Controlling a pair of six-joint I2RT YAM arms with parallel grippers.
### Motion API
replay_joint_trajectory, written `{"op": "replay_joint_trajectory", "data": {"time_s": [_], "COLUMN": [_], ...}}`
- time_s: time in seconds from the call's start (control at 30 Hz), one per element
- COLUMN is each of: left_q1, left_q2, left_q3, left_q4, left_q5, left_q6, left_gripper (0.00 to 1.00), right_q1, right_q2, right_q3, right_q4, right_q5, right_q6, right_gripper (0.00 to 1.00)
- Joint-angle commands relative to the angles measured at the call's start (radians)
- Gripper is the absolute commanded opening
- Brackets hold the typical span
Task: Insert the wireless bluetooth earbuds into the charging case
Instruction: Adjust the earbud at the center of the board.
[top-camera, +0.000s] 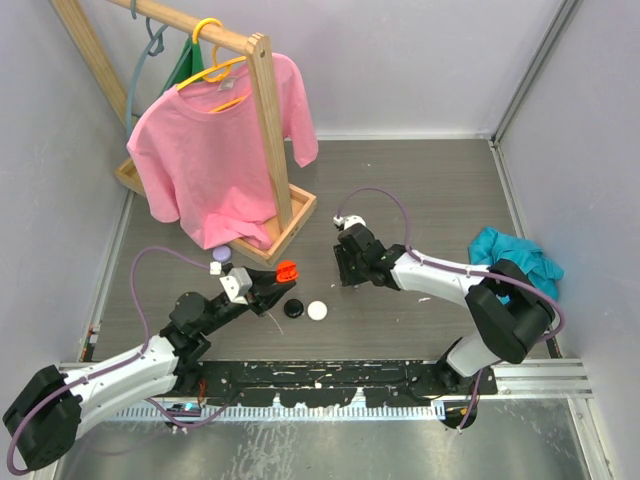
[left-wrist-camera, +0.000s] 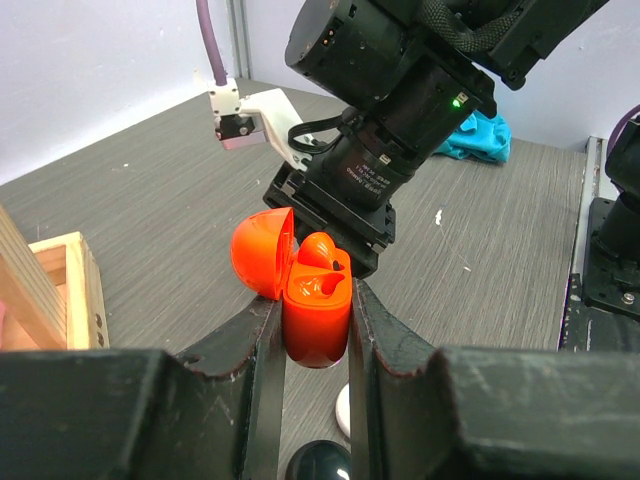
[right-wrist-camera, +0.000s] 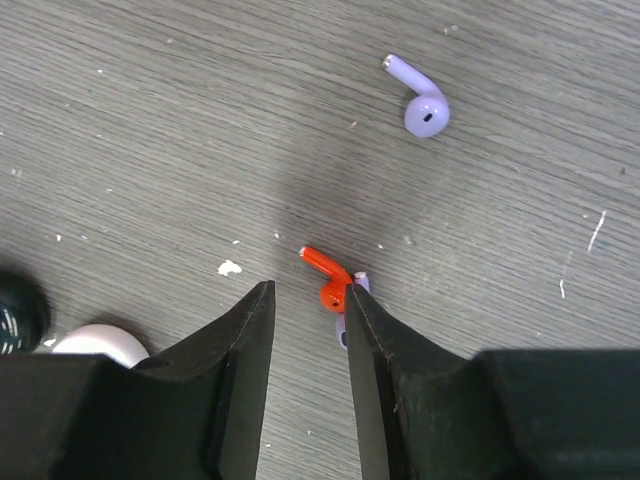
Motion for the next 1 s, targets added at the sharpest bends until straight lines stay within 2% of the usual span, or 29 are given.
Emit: {"op": "replay_joint_trajectory", "data": {"time_s": [0.0, 0.2, 0.73, 0.97], "left_q1": [0.0, -0.001, 0.0, 0.0], "left_q2": [-0.009, -0.006, -0.003, 0.0], "left_q3": [0.044, 0.045, 0.046, 0.047], "left_q4": [0.048, 0.048, 0.045, 0.044], "left_q5": [-0.004, -0.003, 0.001, 0.003], "left_q6": [-0.002, -0.002, -0.002, -0.002], "left_gripper": [0.0, 0.0, 0.0, 0.0], "right_q1": [0.005, 0.006, 0.019, 0.02], "right_q2": [0.001, 0.047, 0.097, 0.064], "right_q3": [0.035, 0.036, 0.058, 0.09], "right_q4": [-0.024, -0.026, -0.019, -0.038], "right_q5": [0.05, 0.041, 0.055, 0.06], "right_q6": [0.0, 0.0, -0.025, -0.054], "right_gripper": [0.4, 0.38, 0.24, 0.25]}}
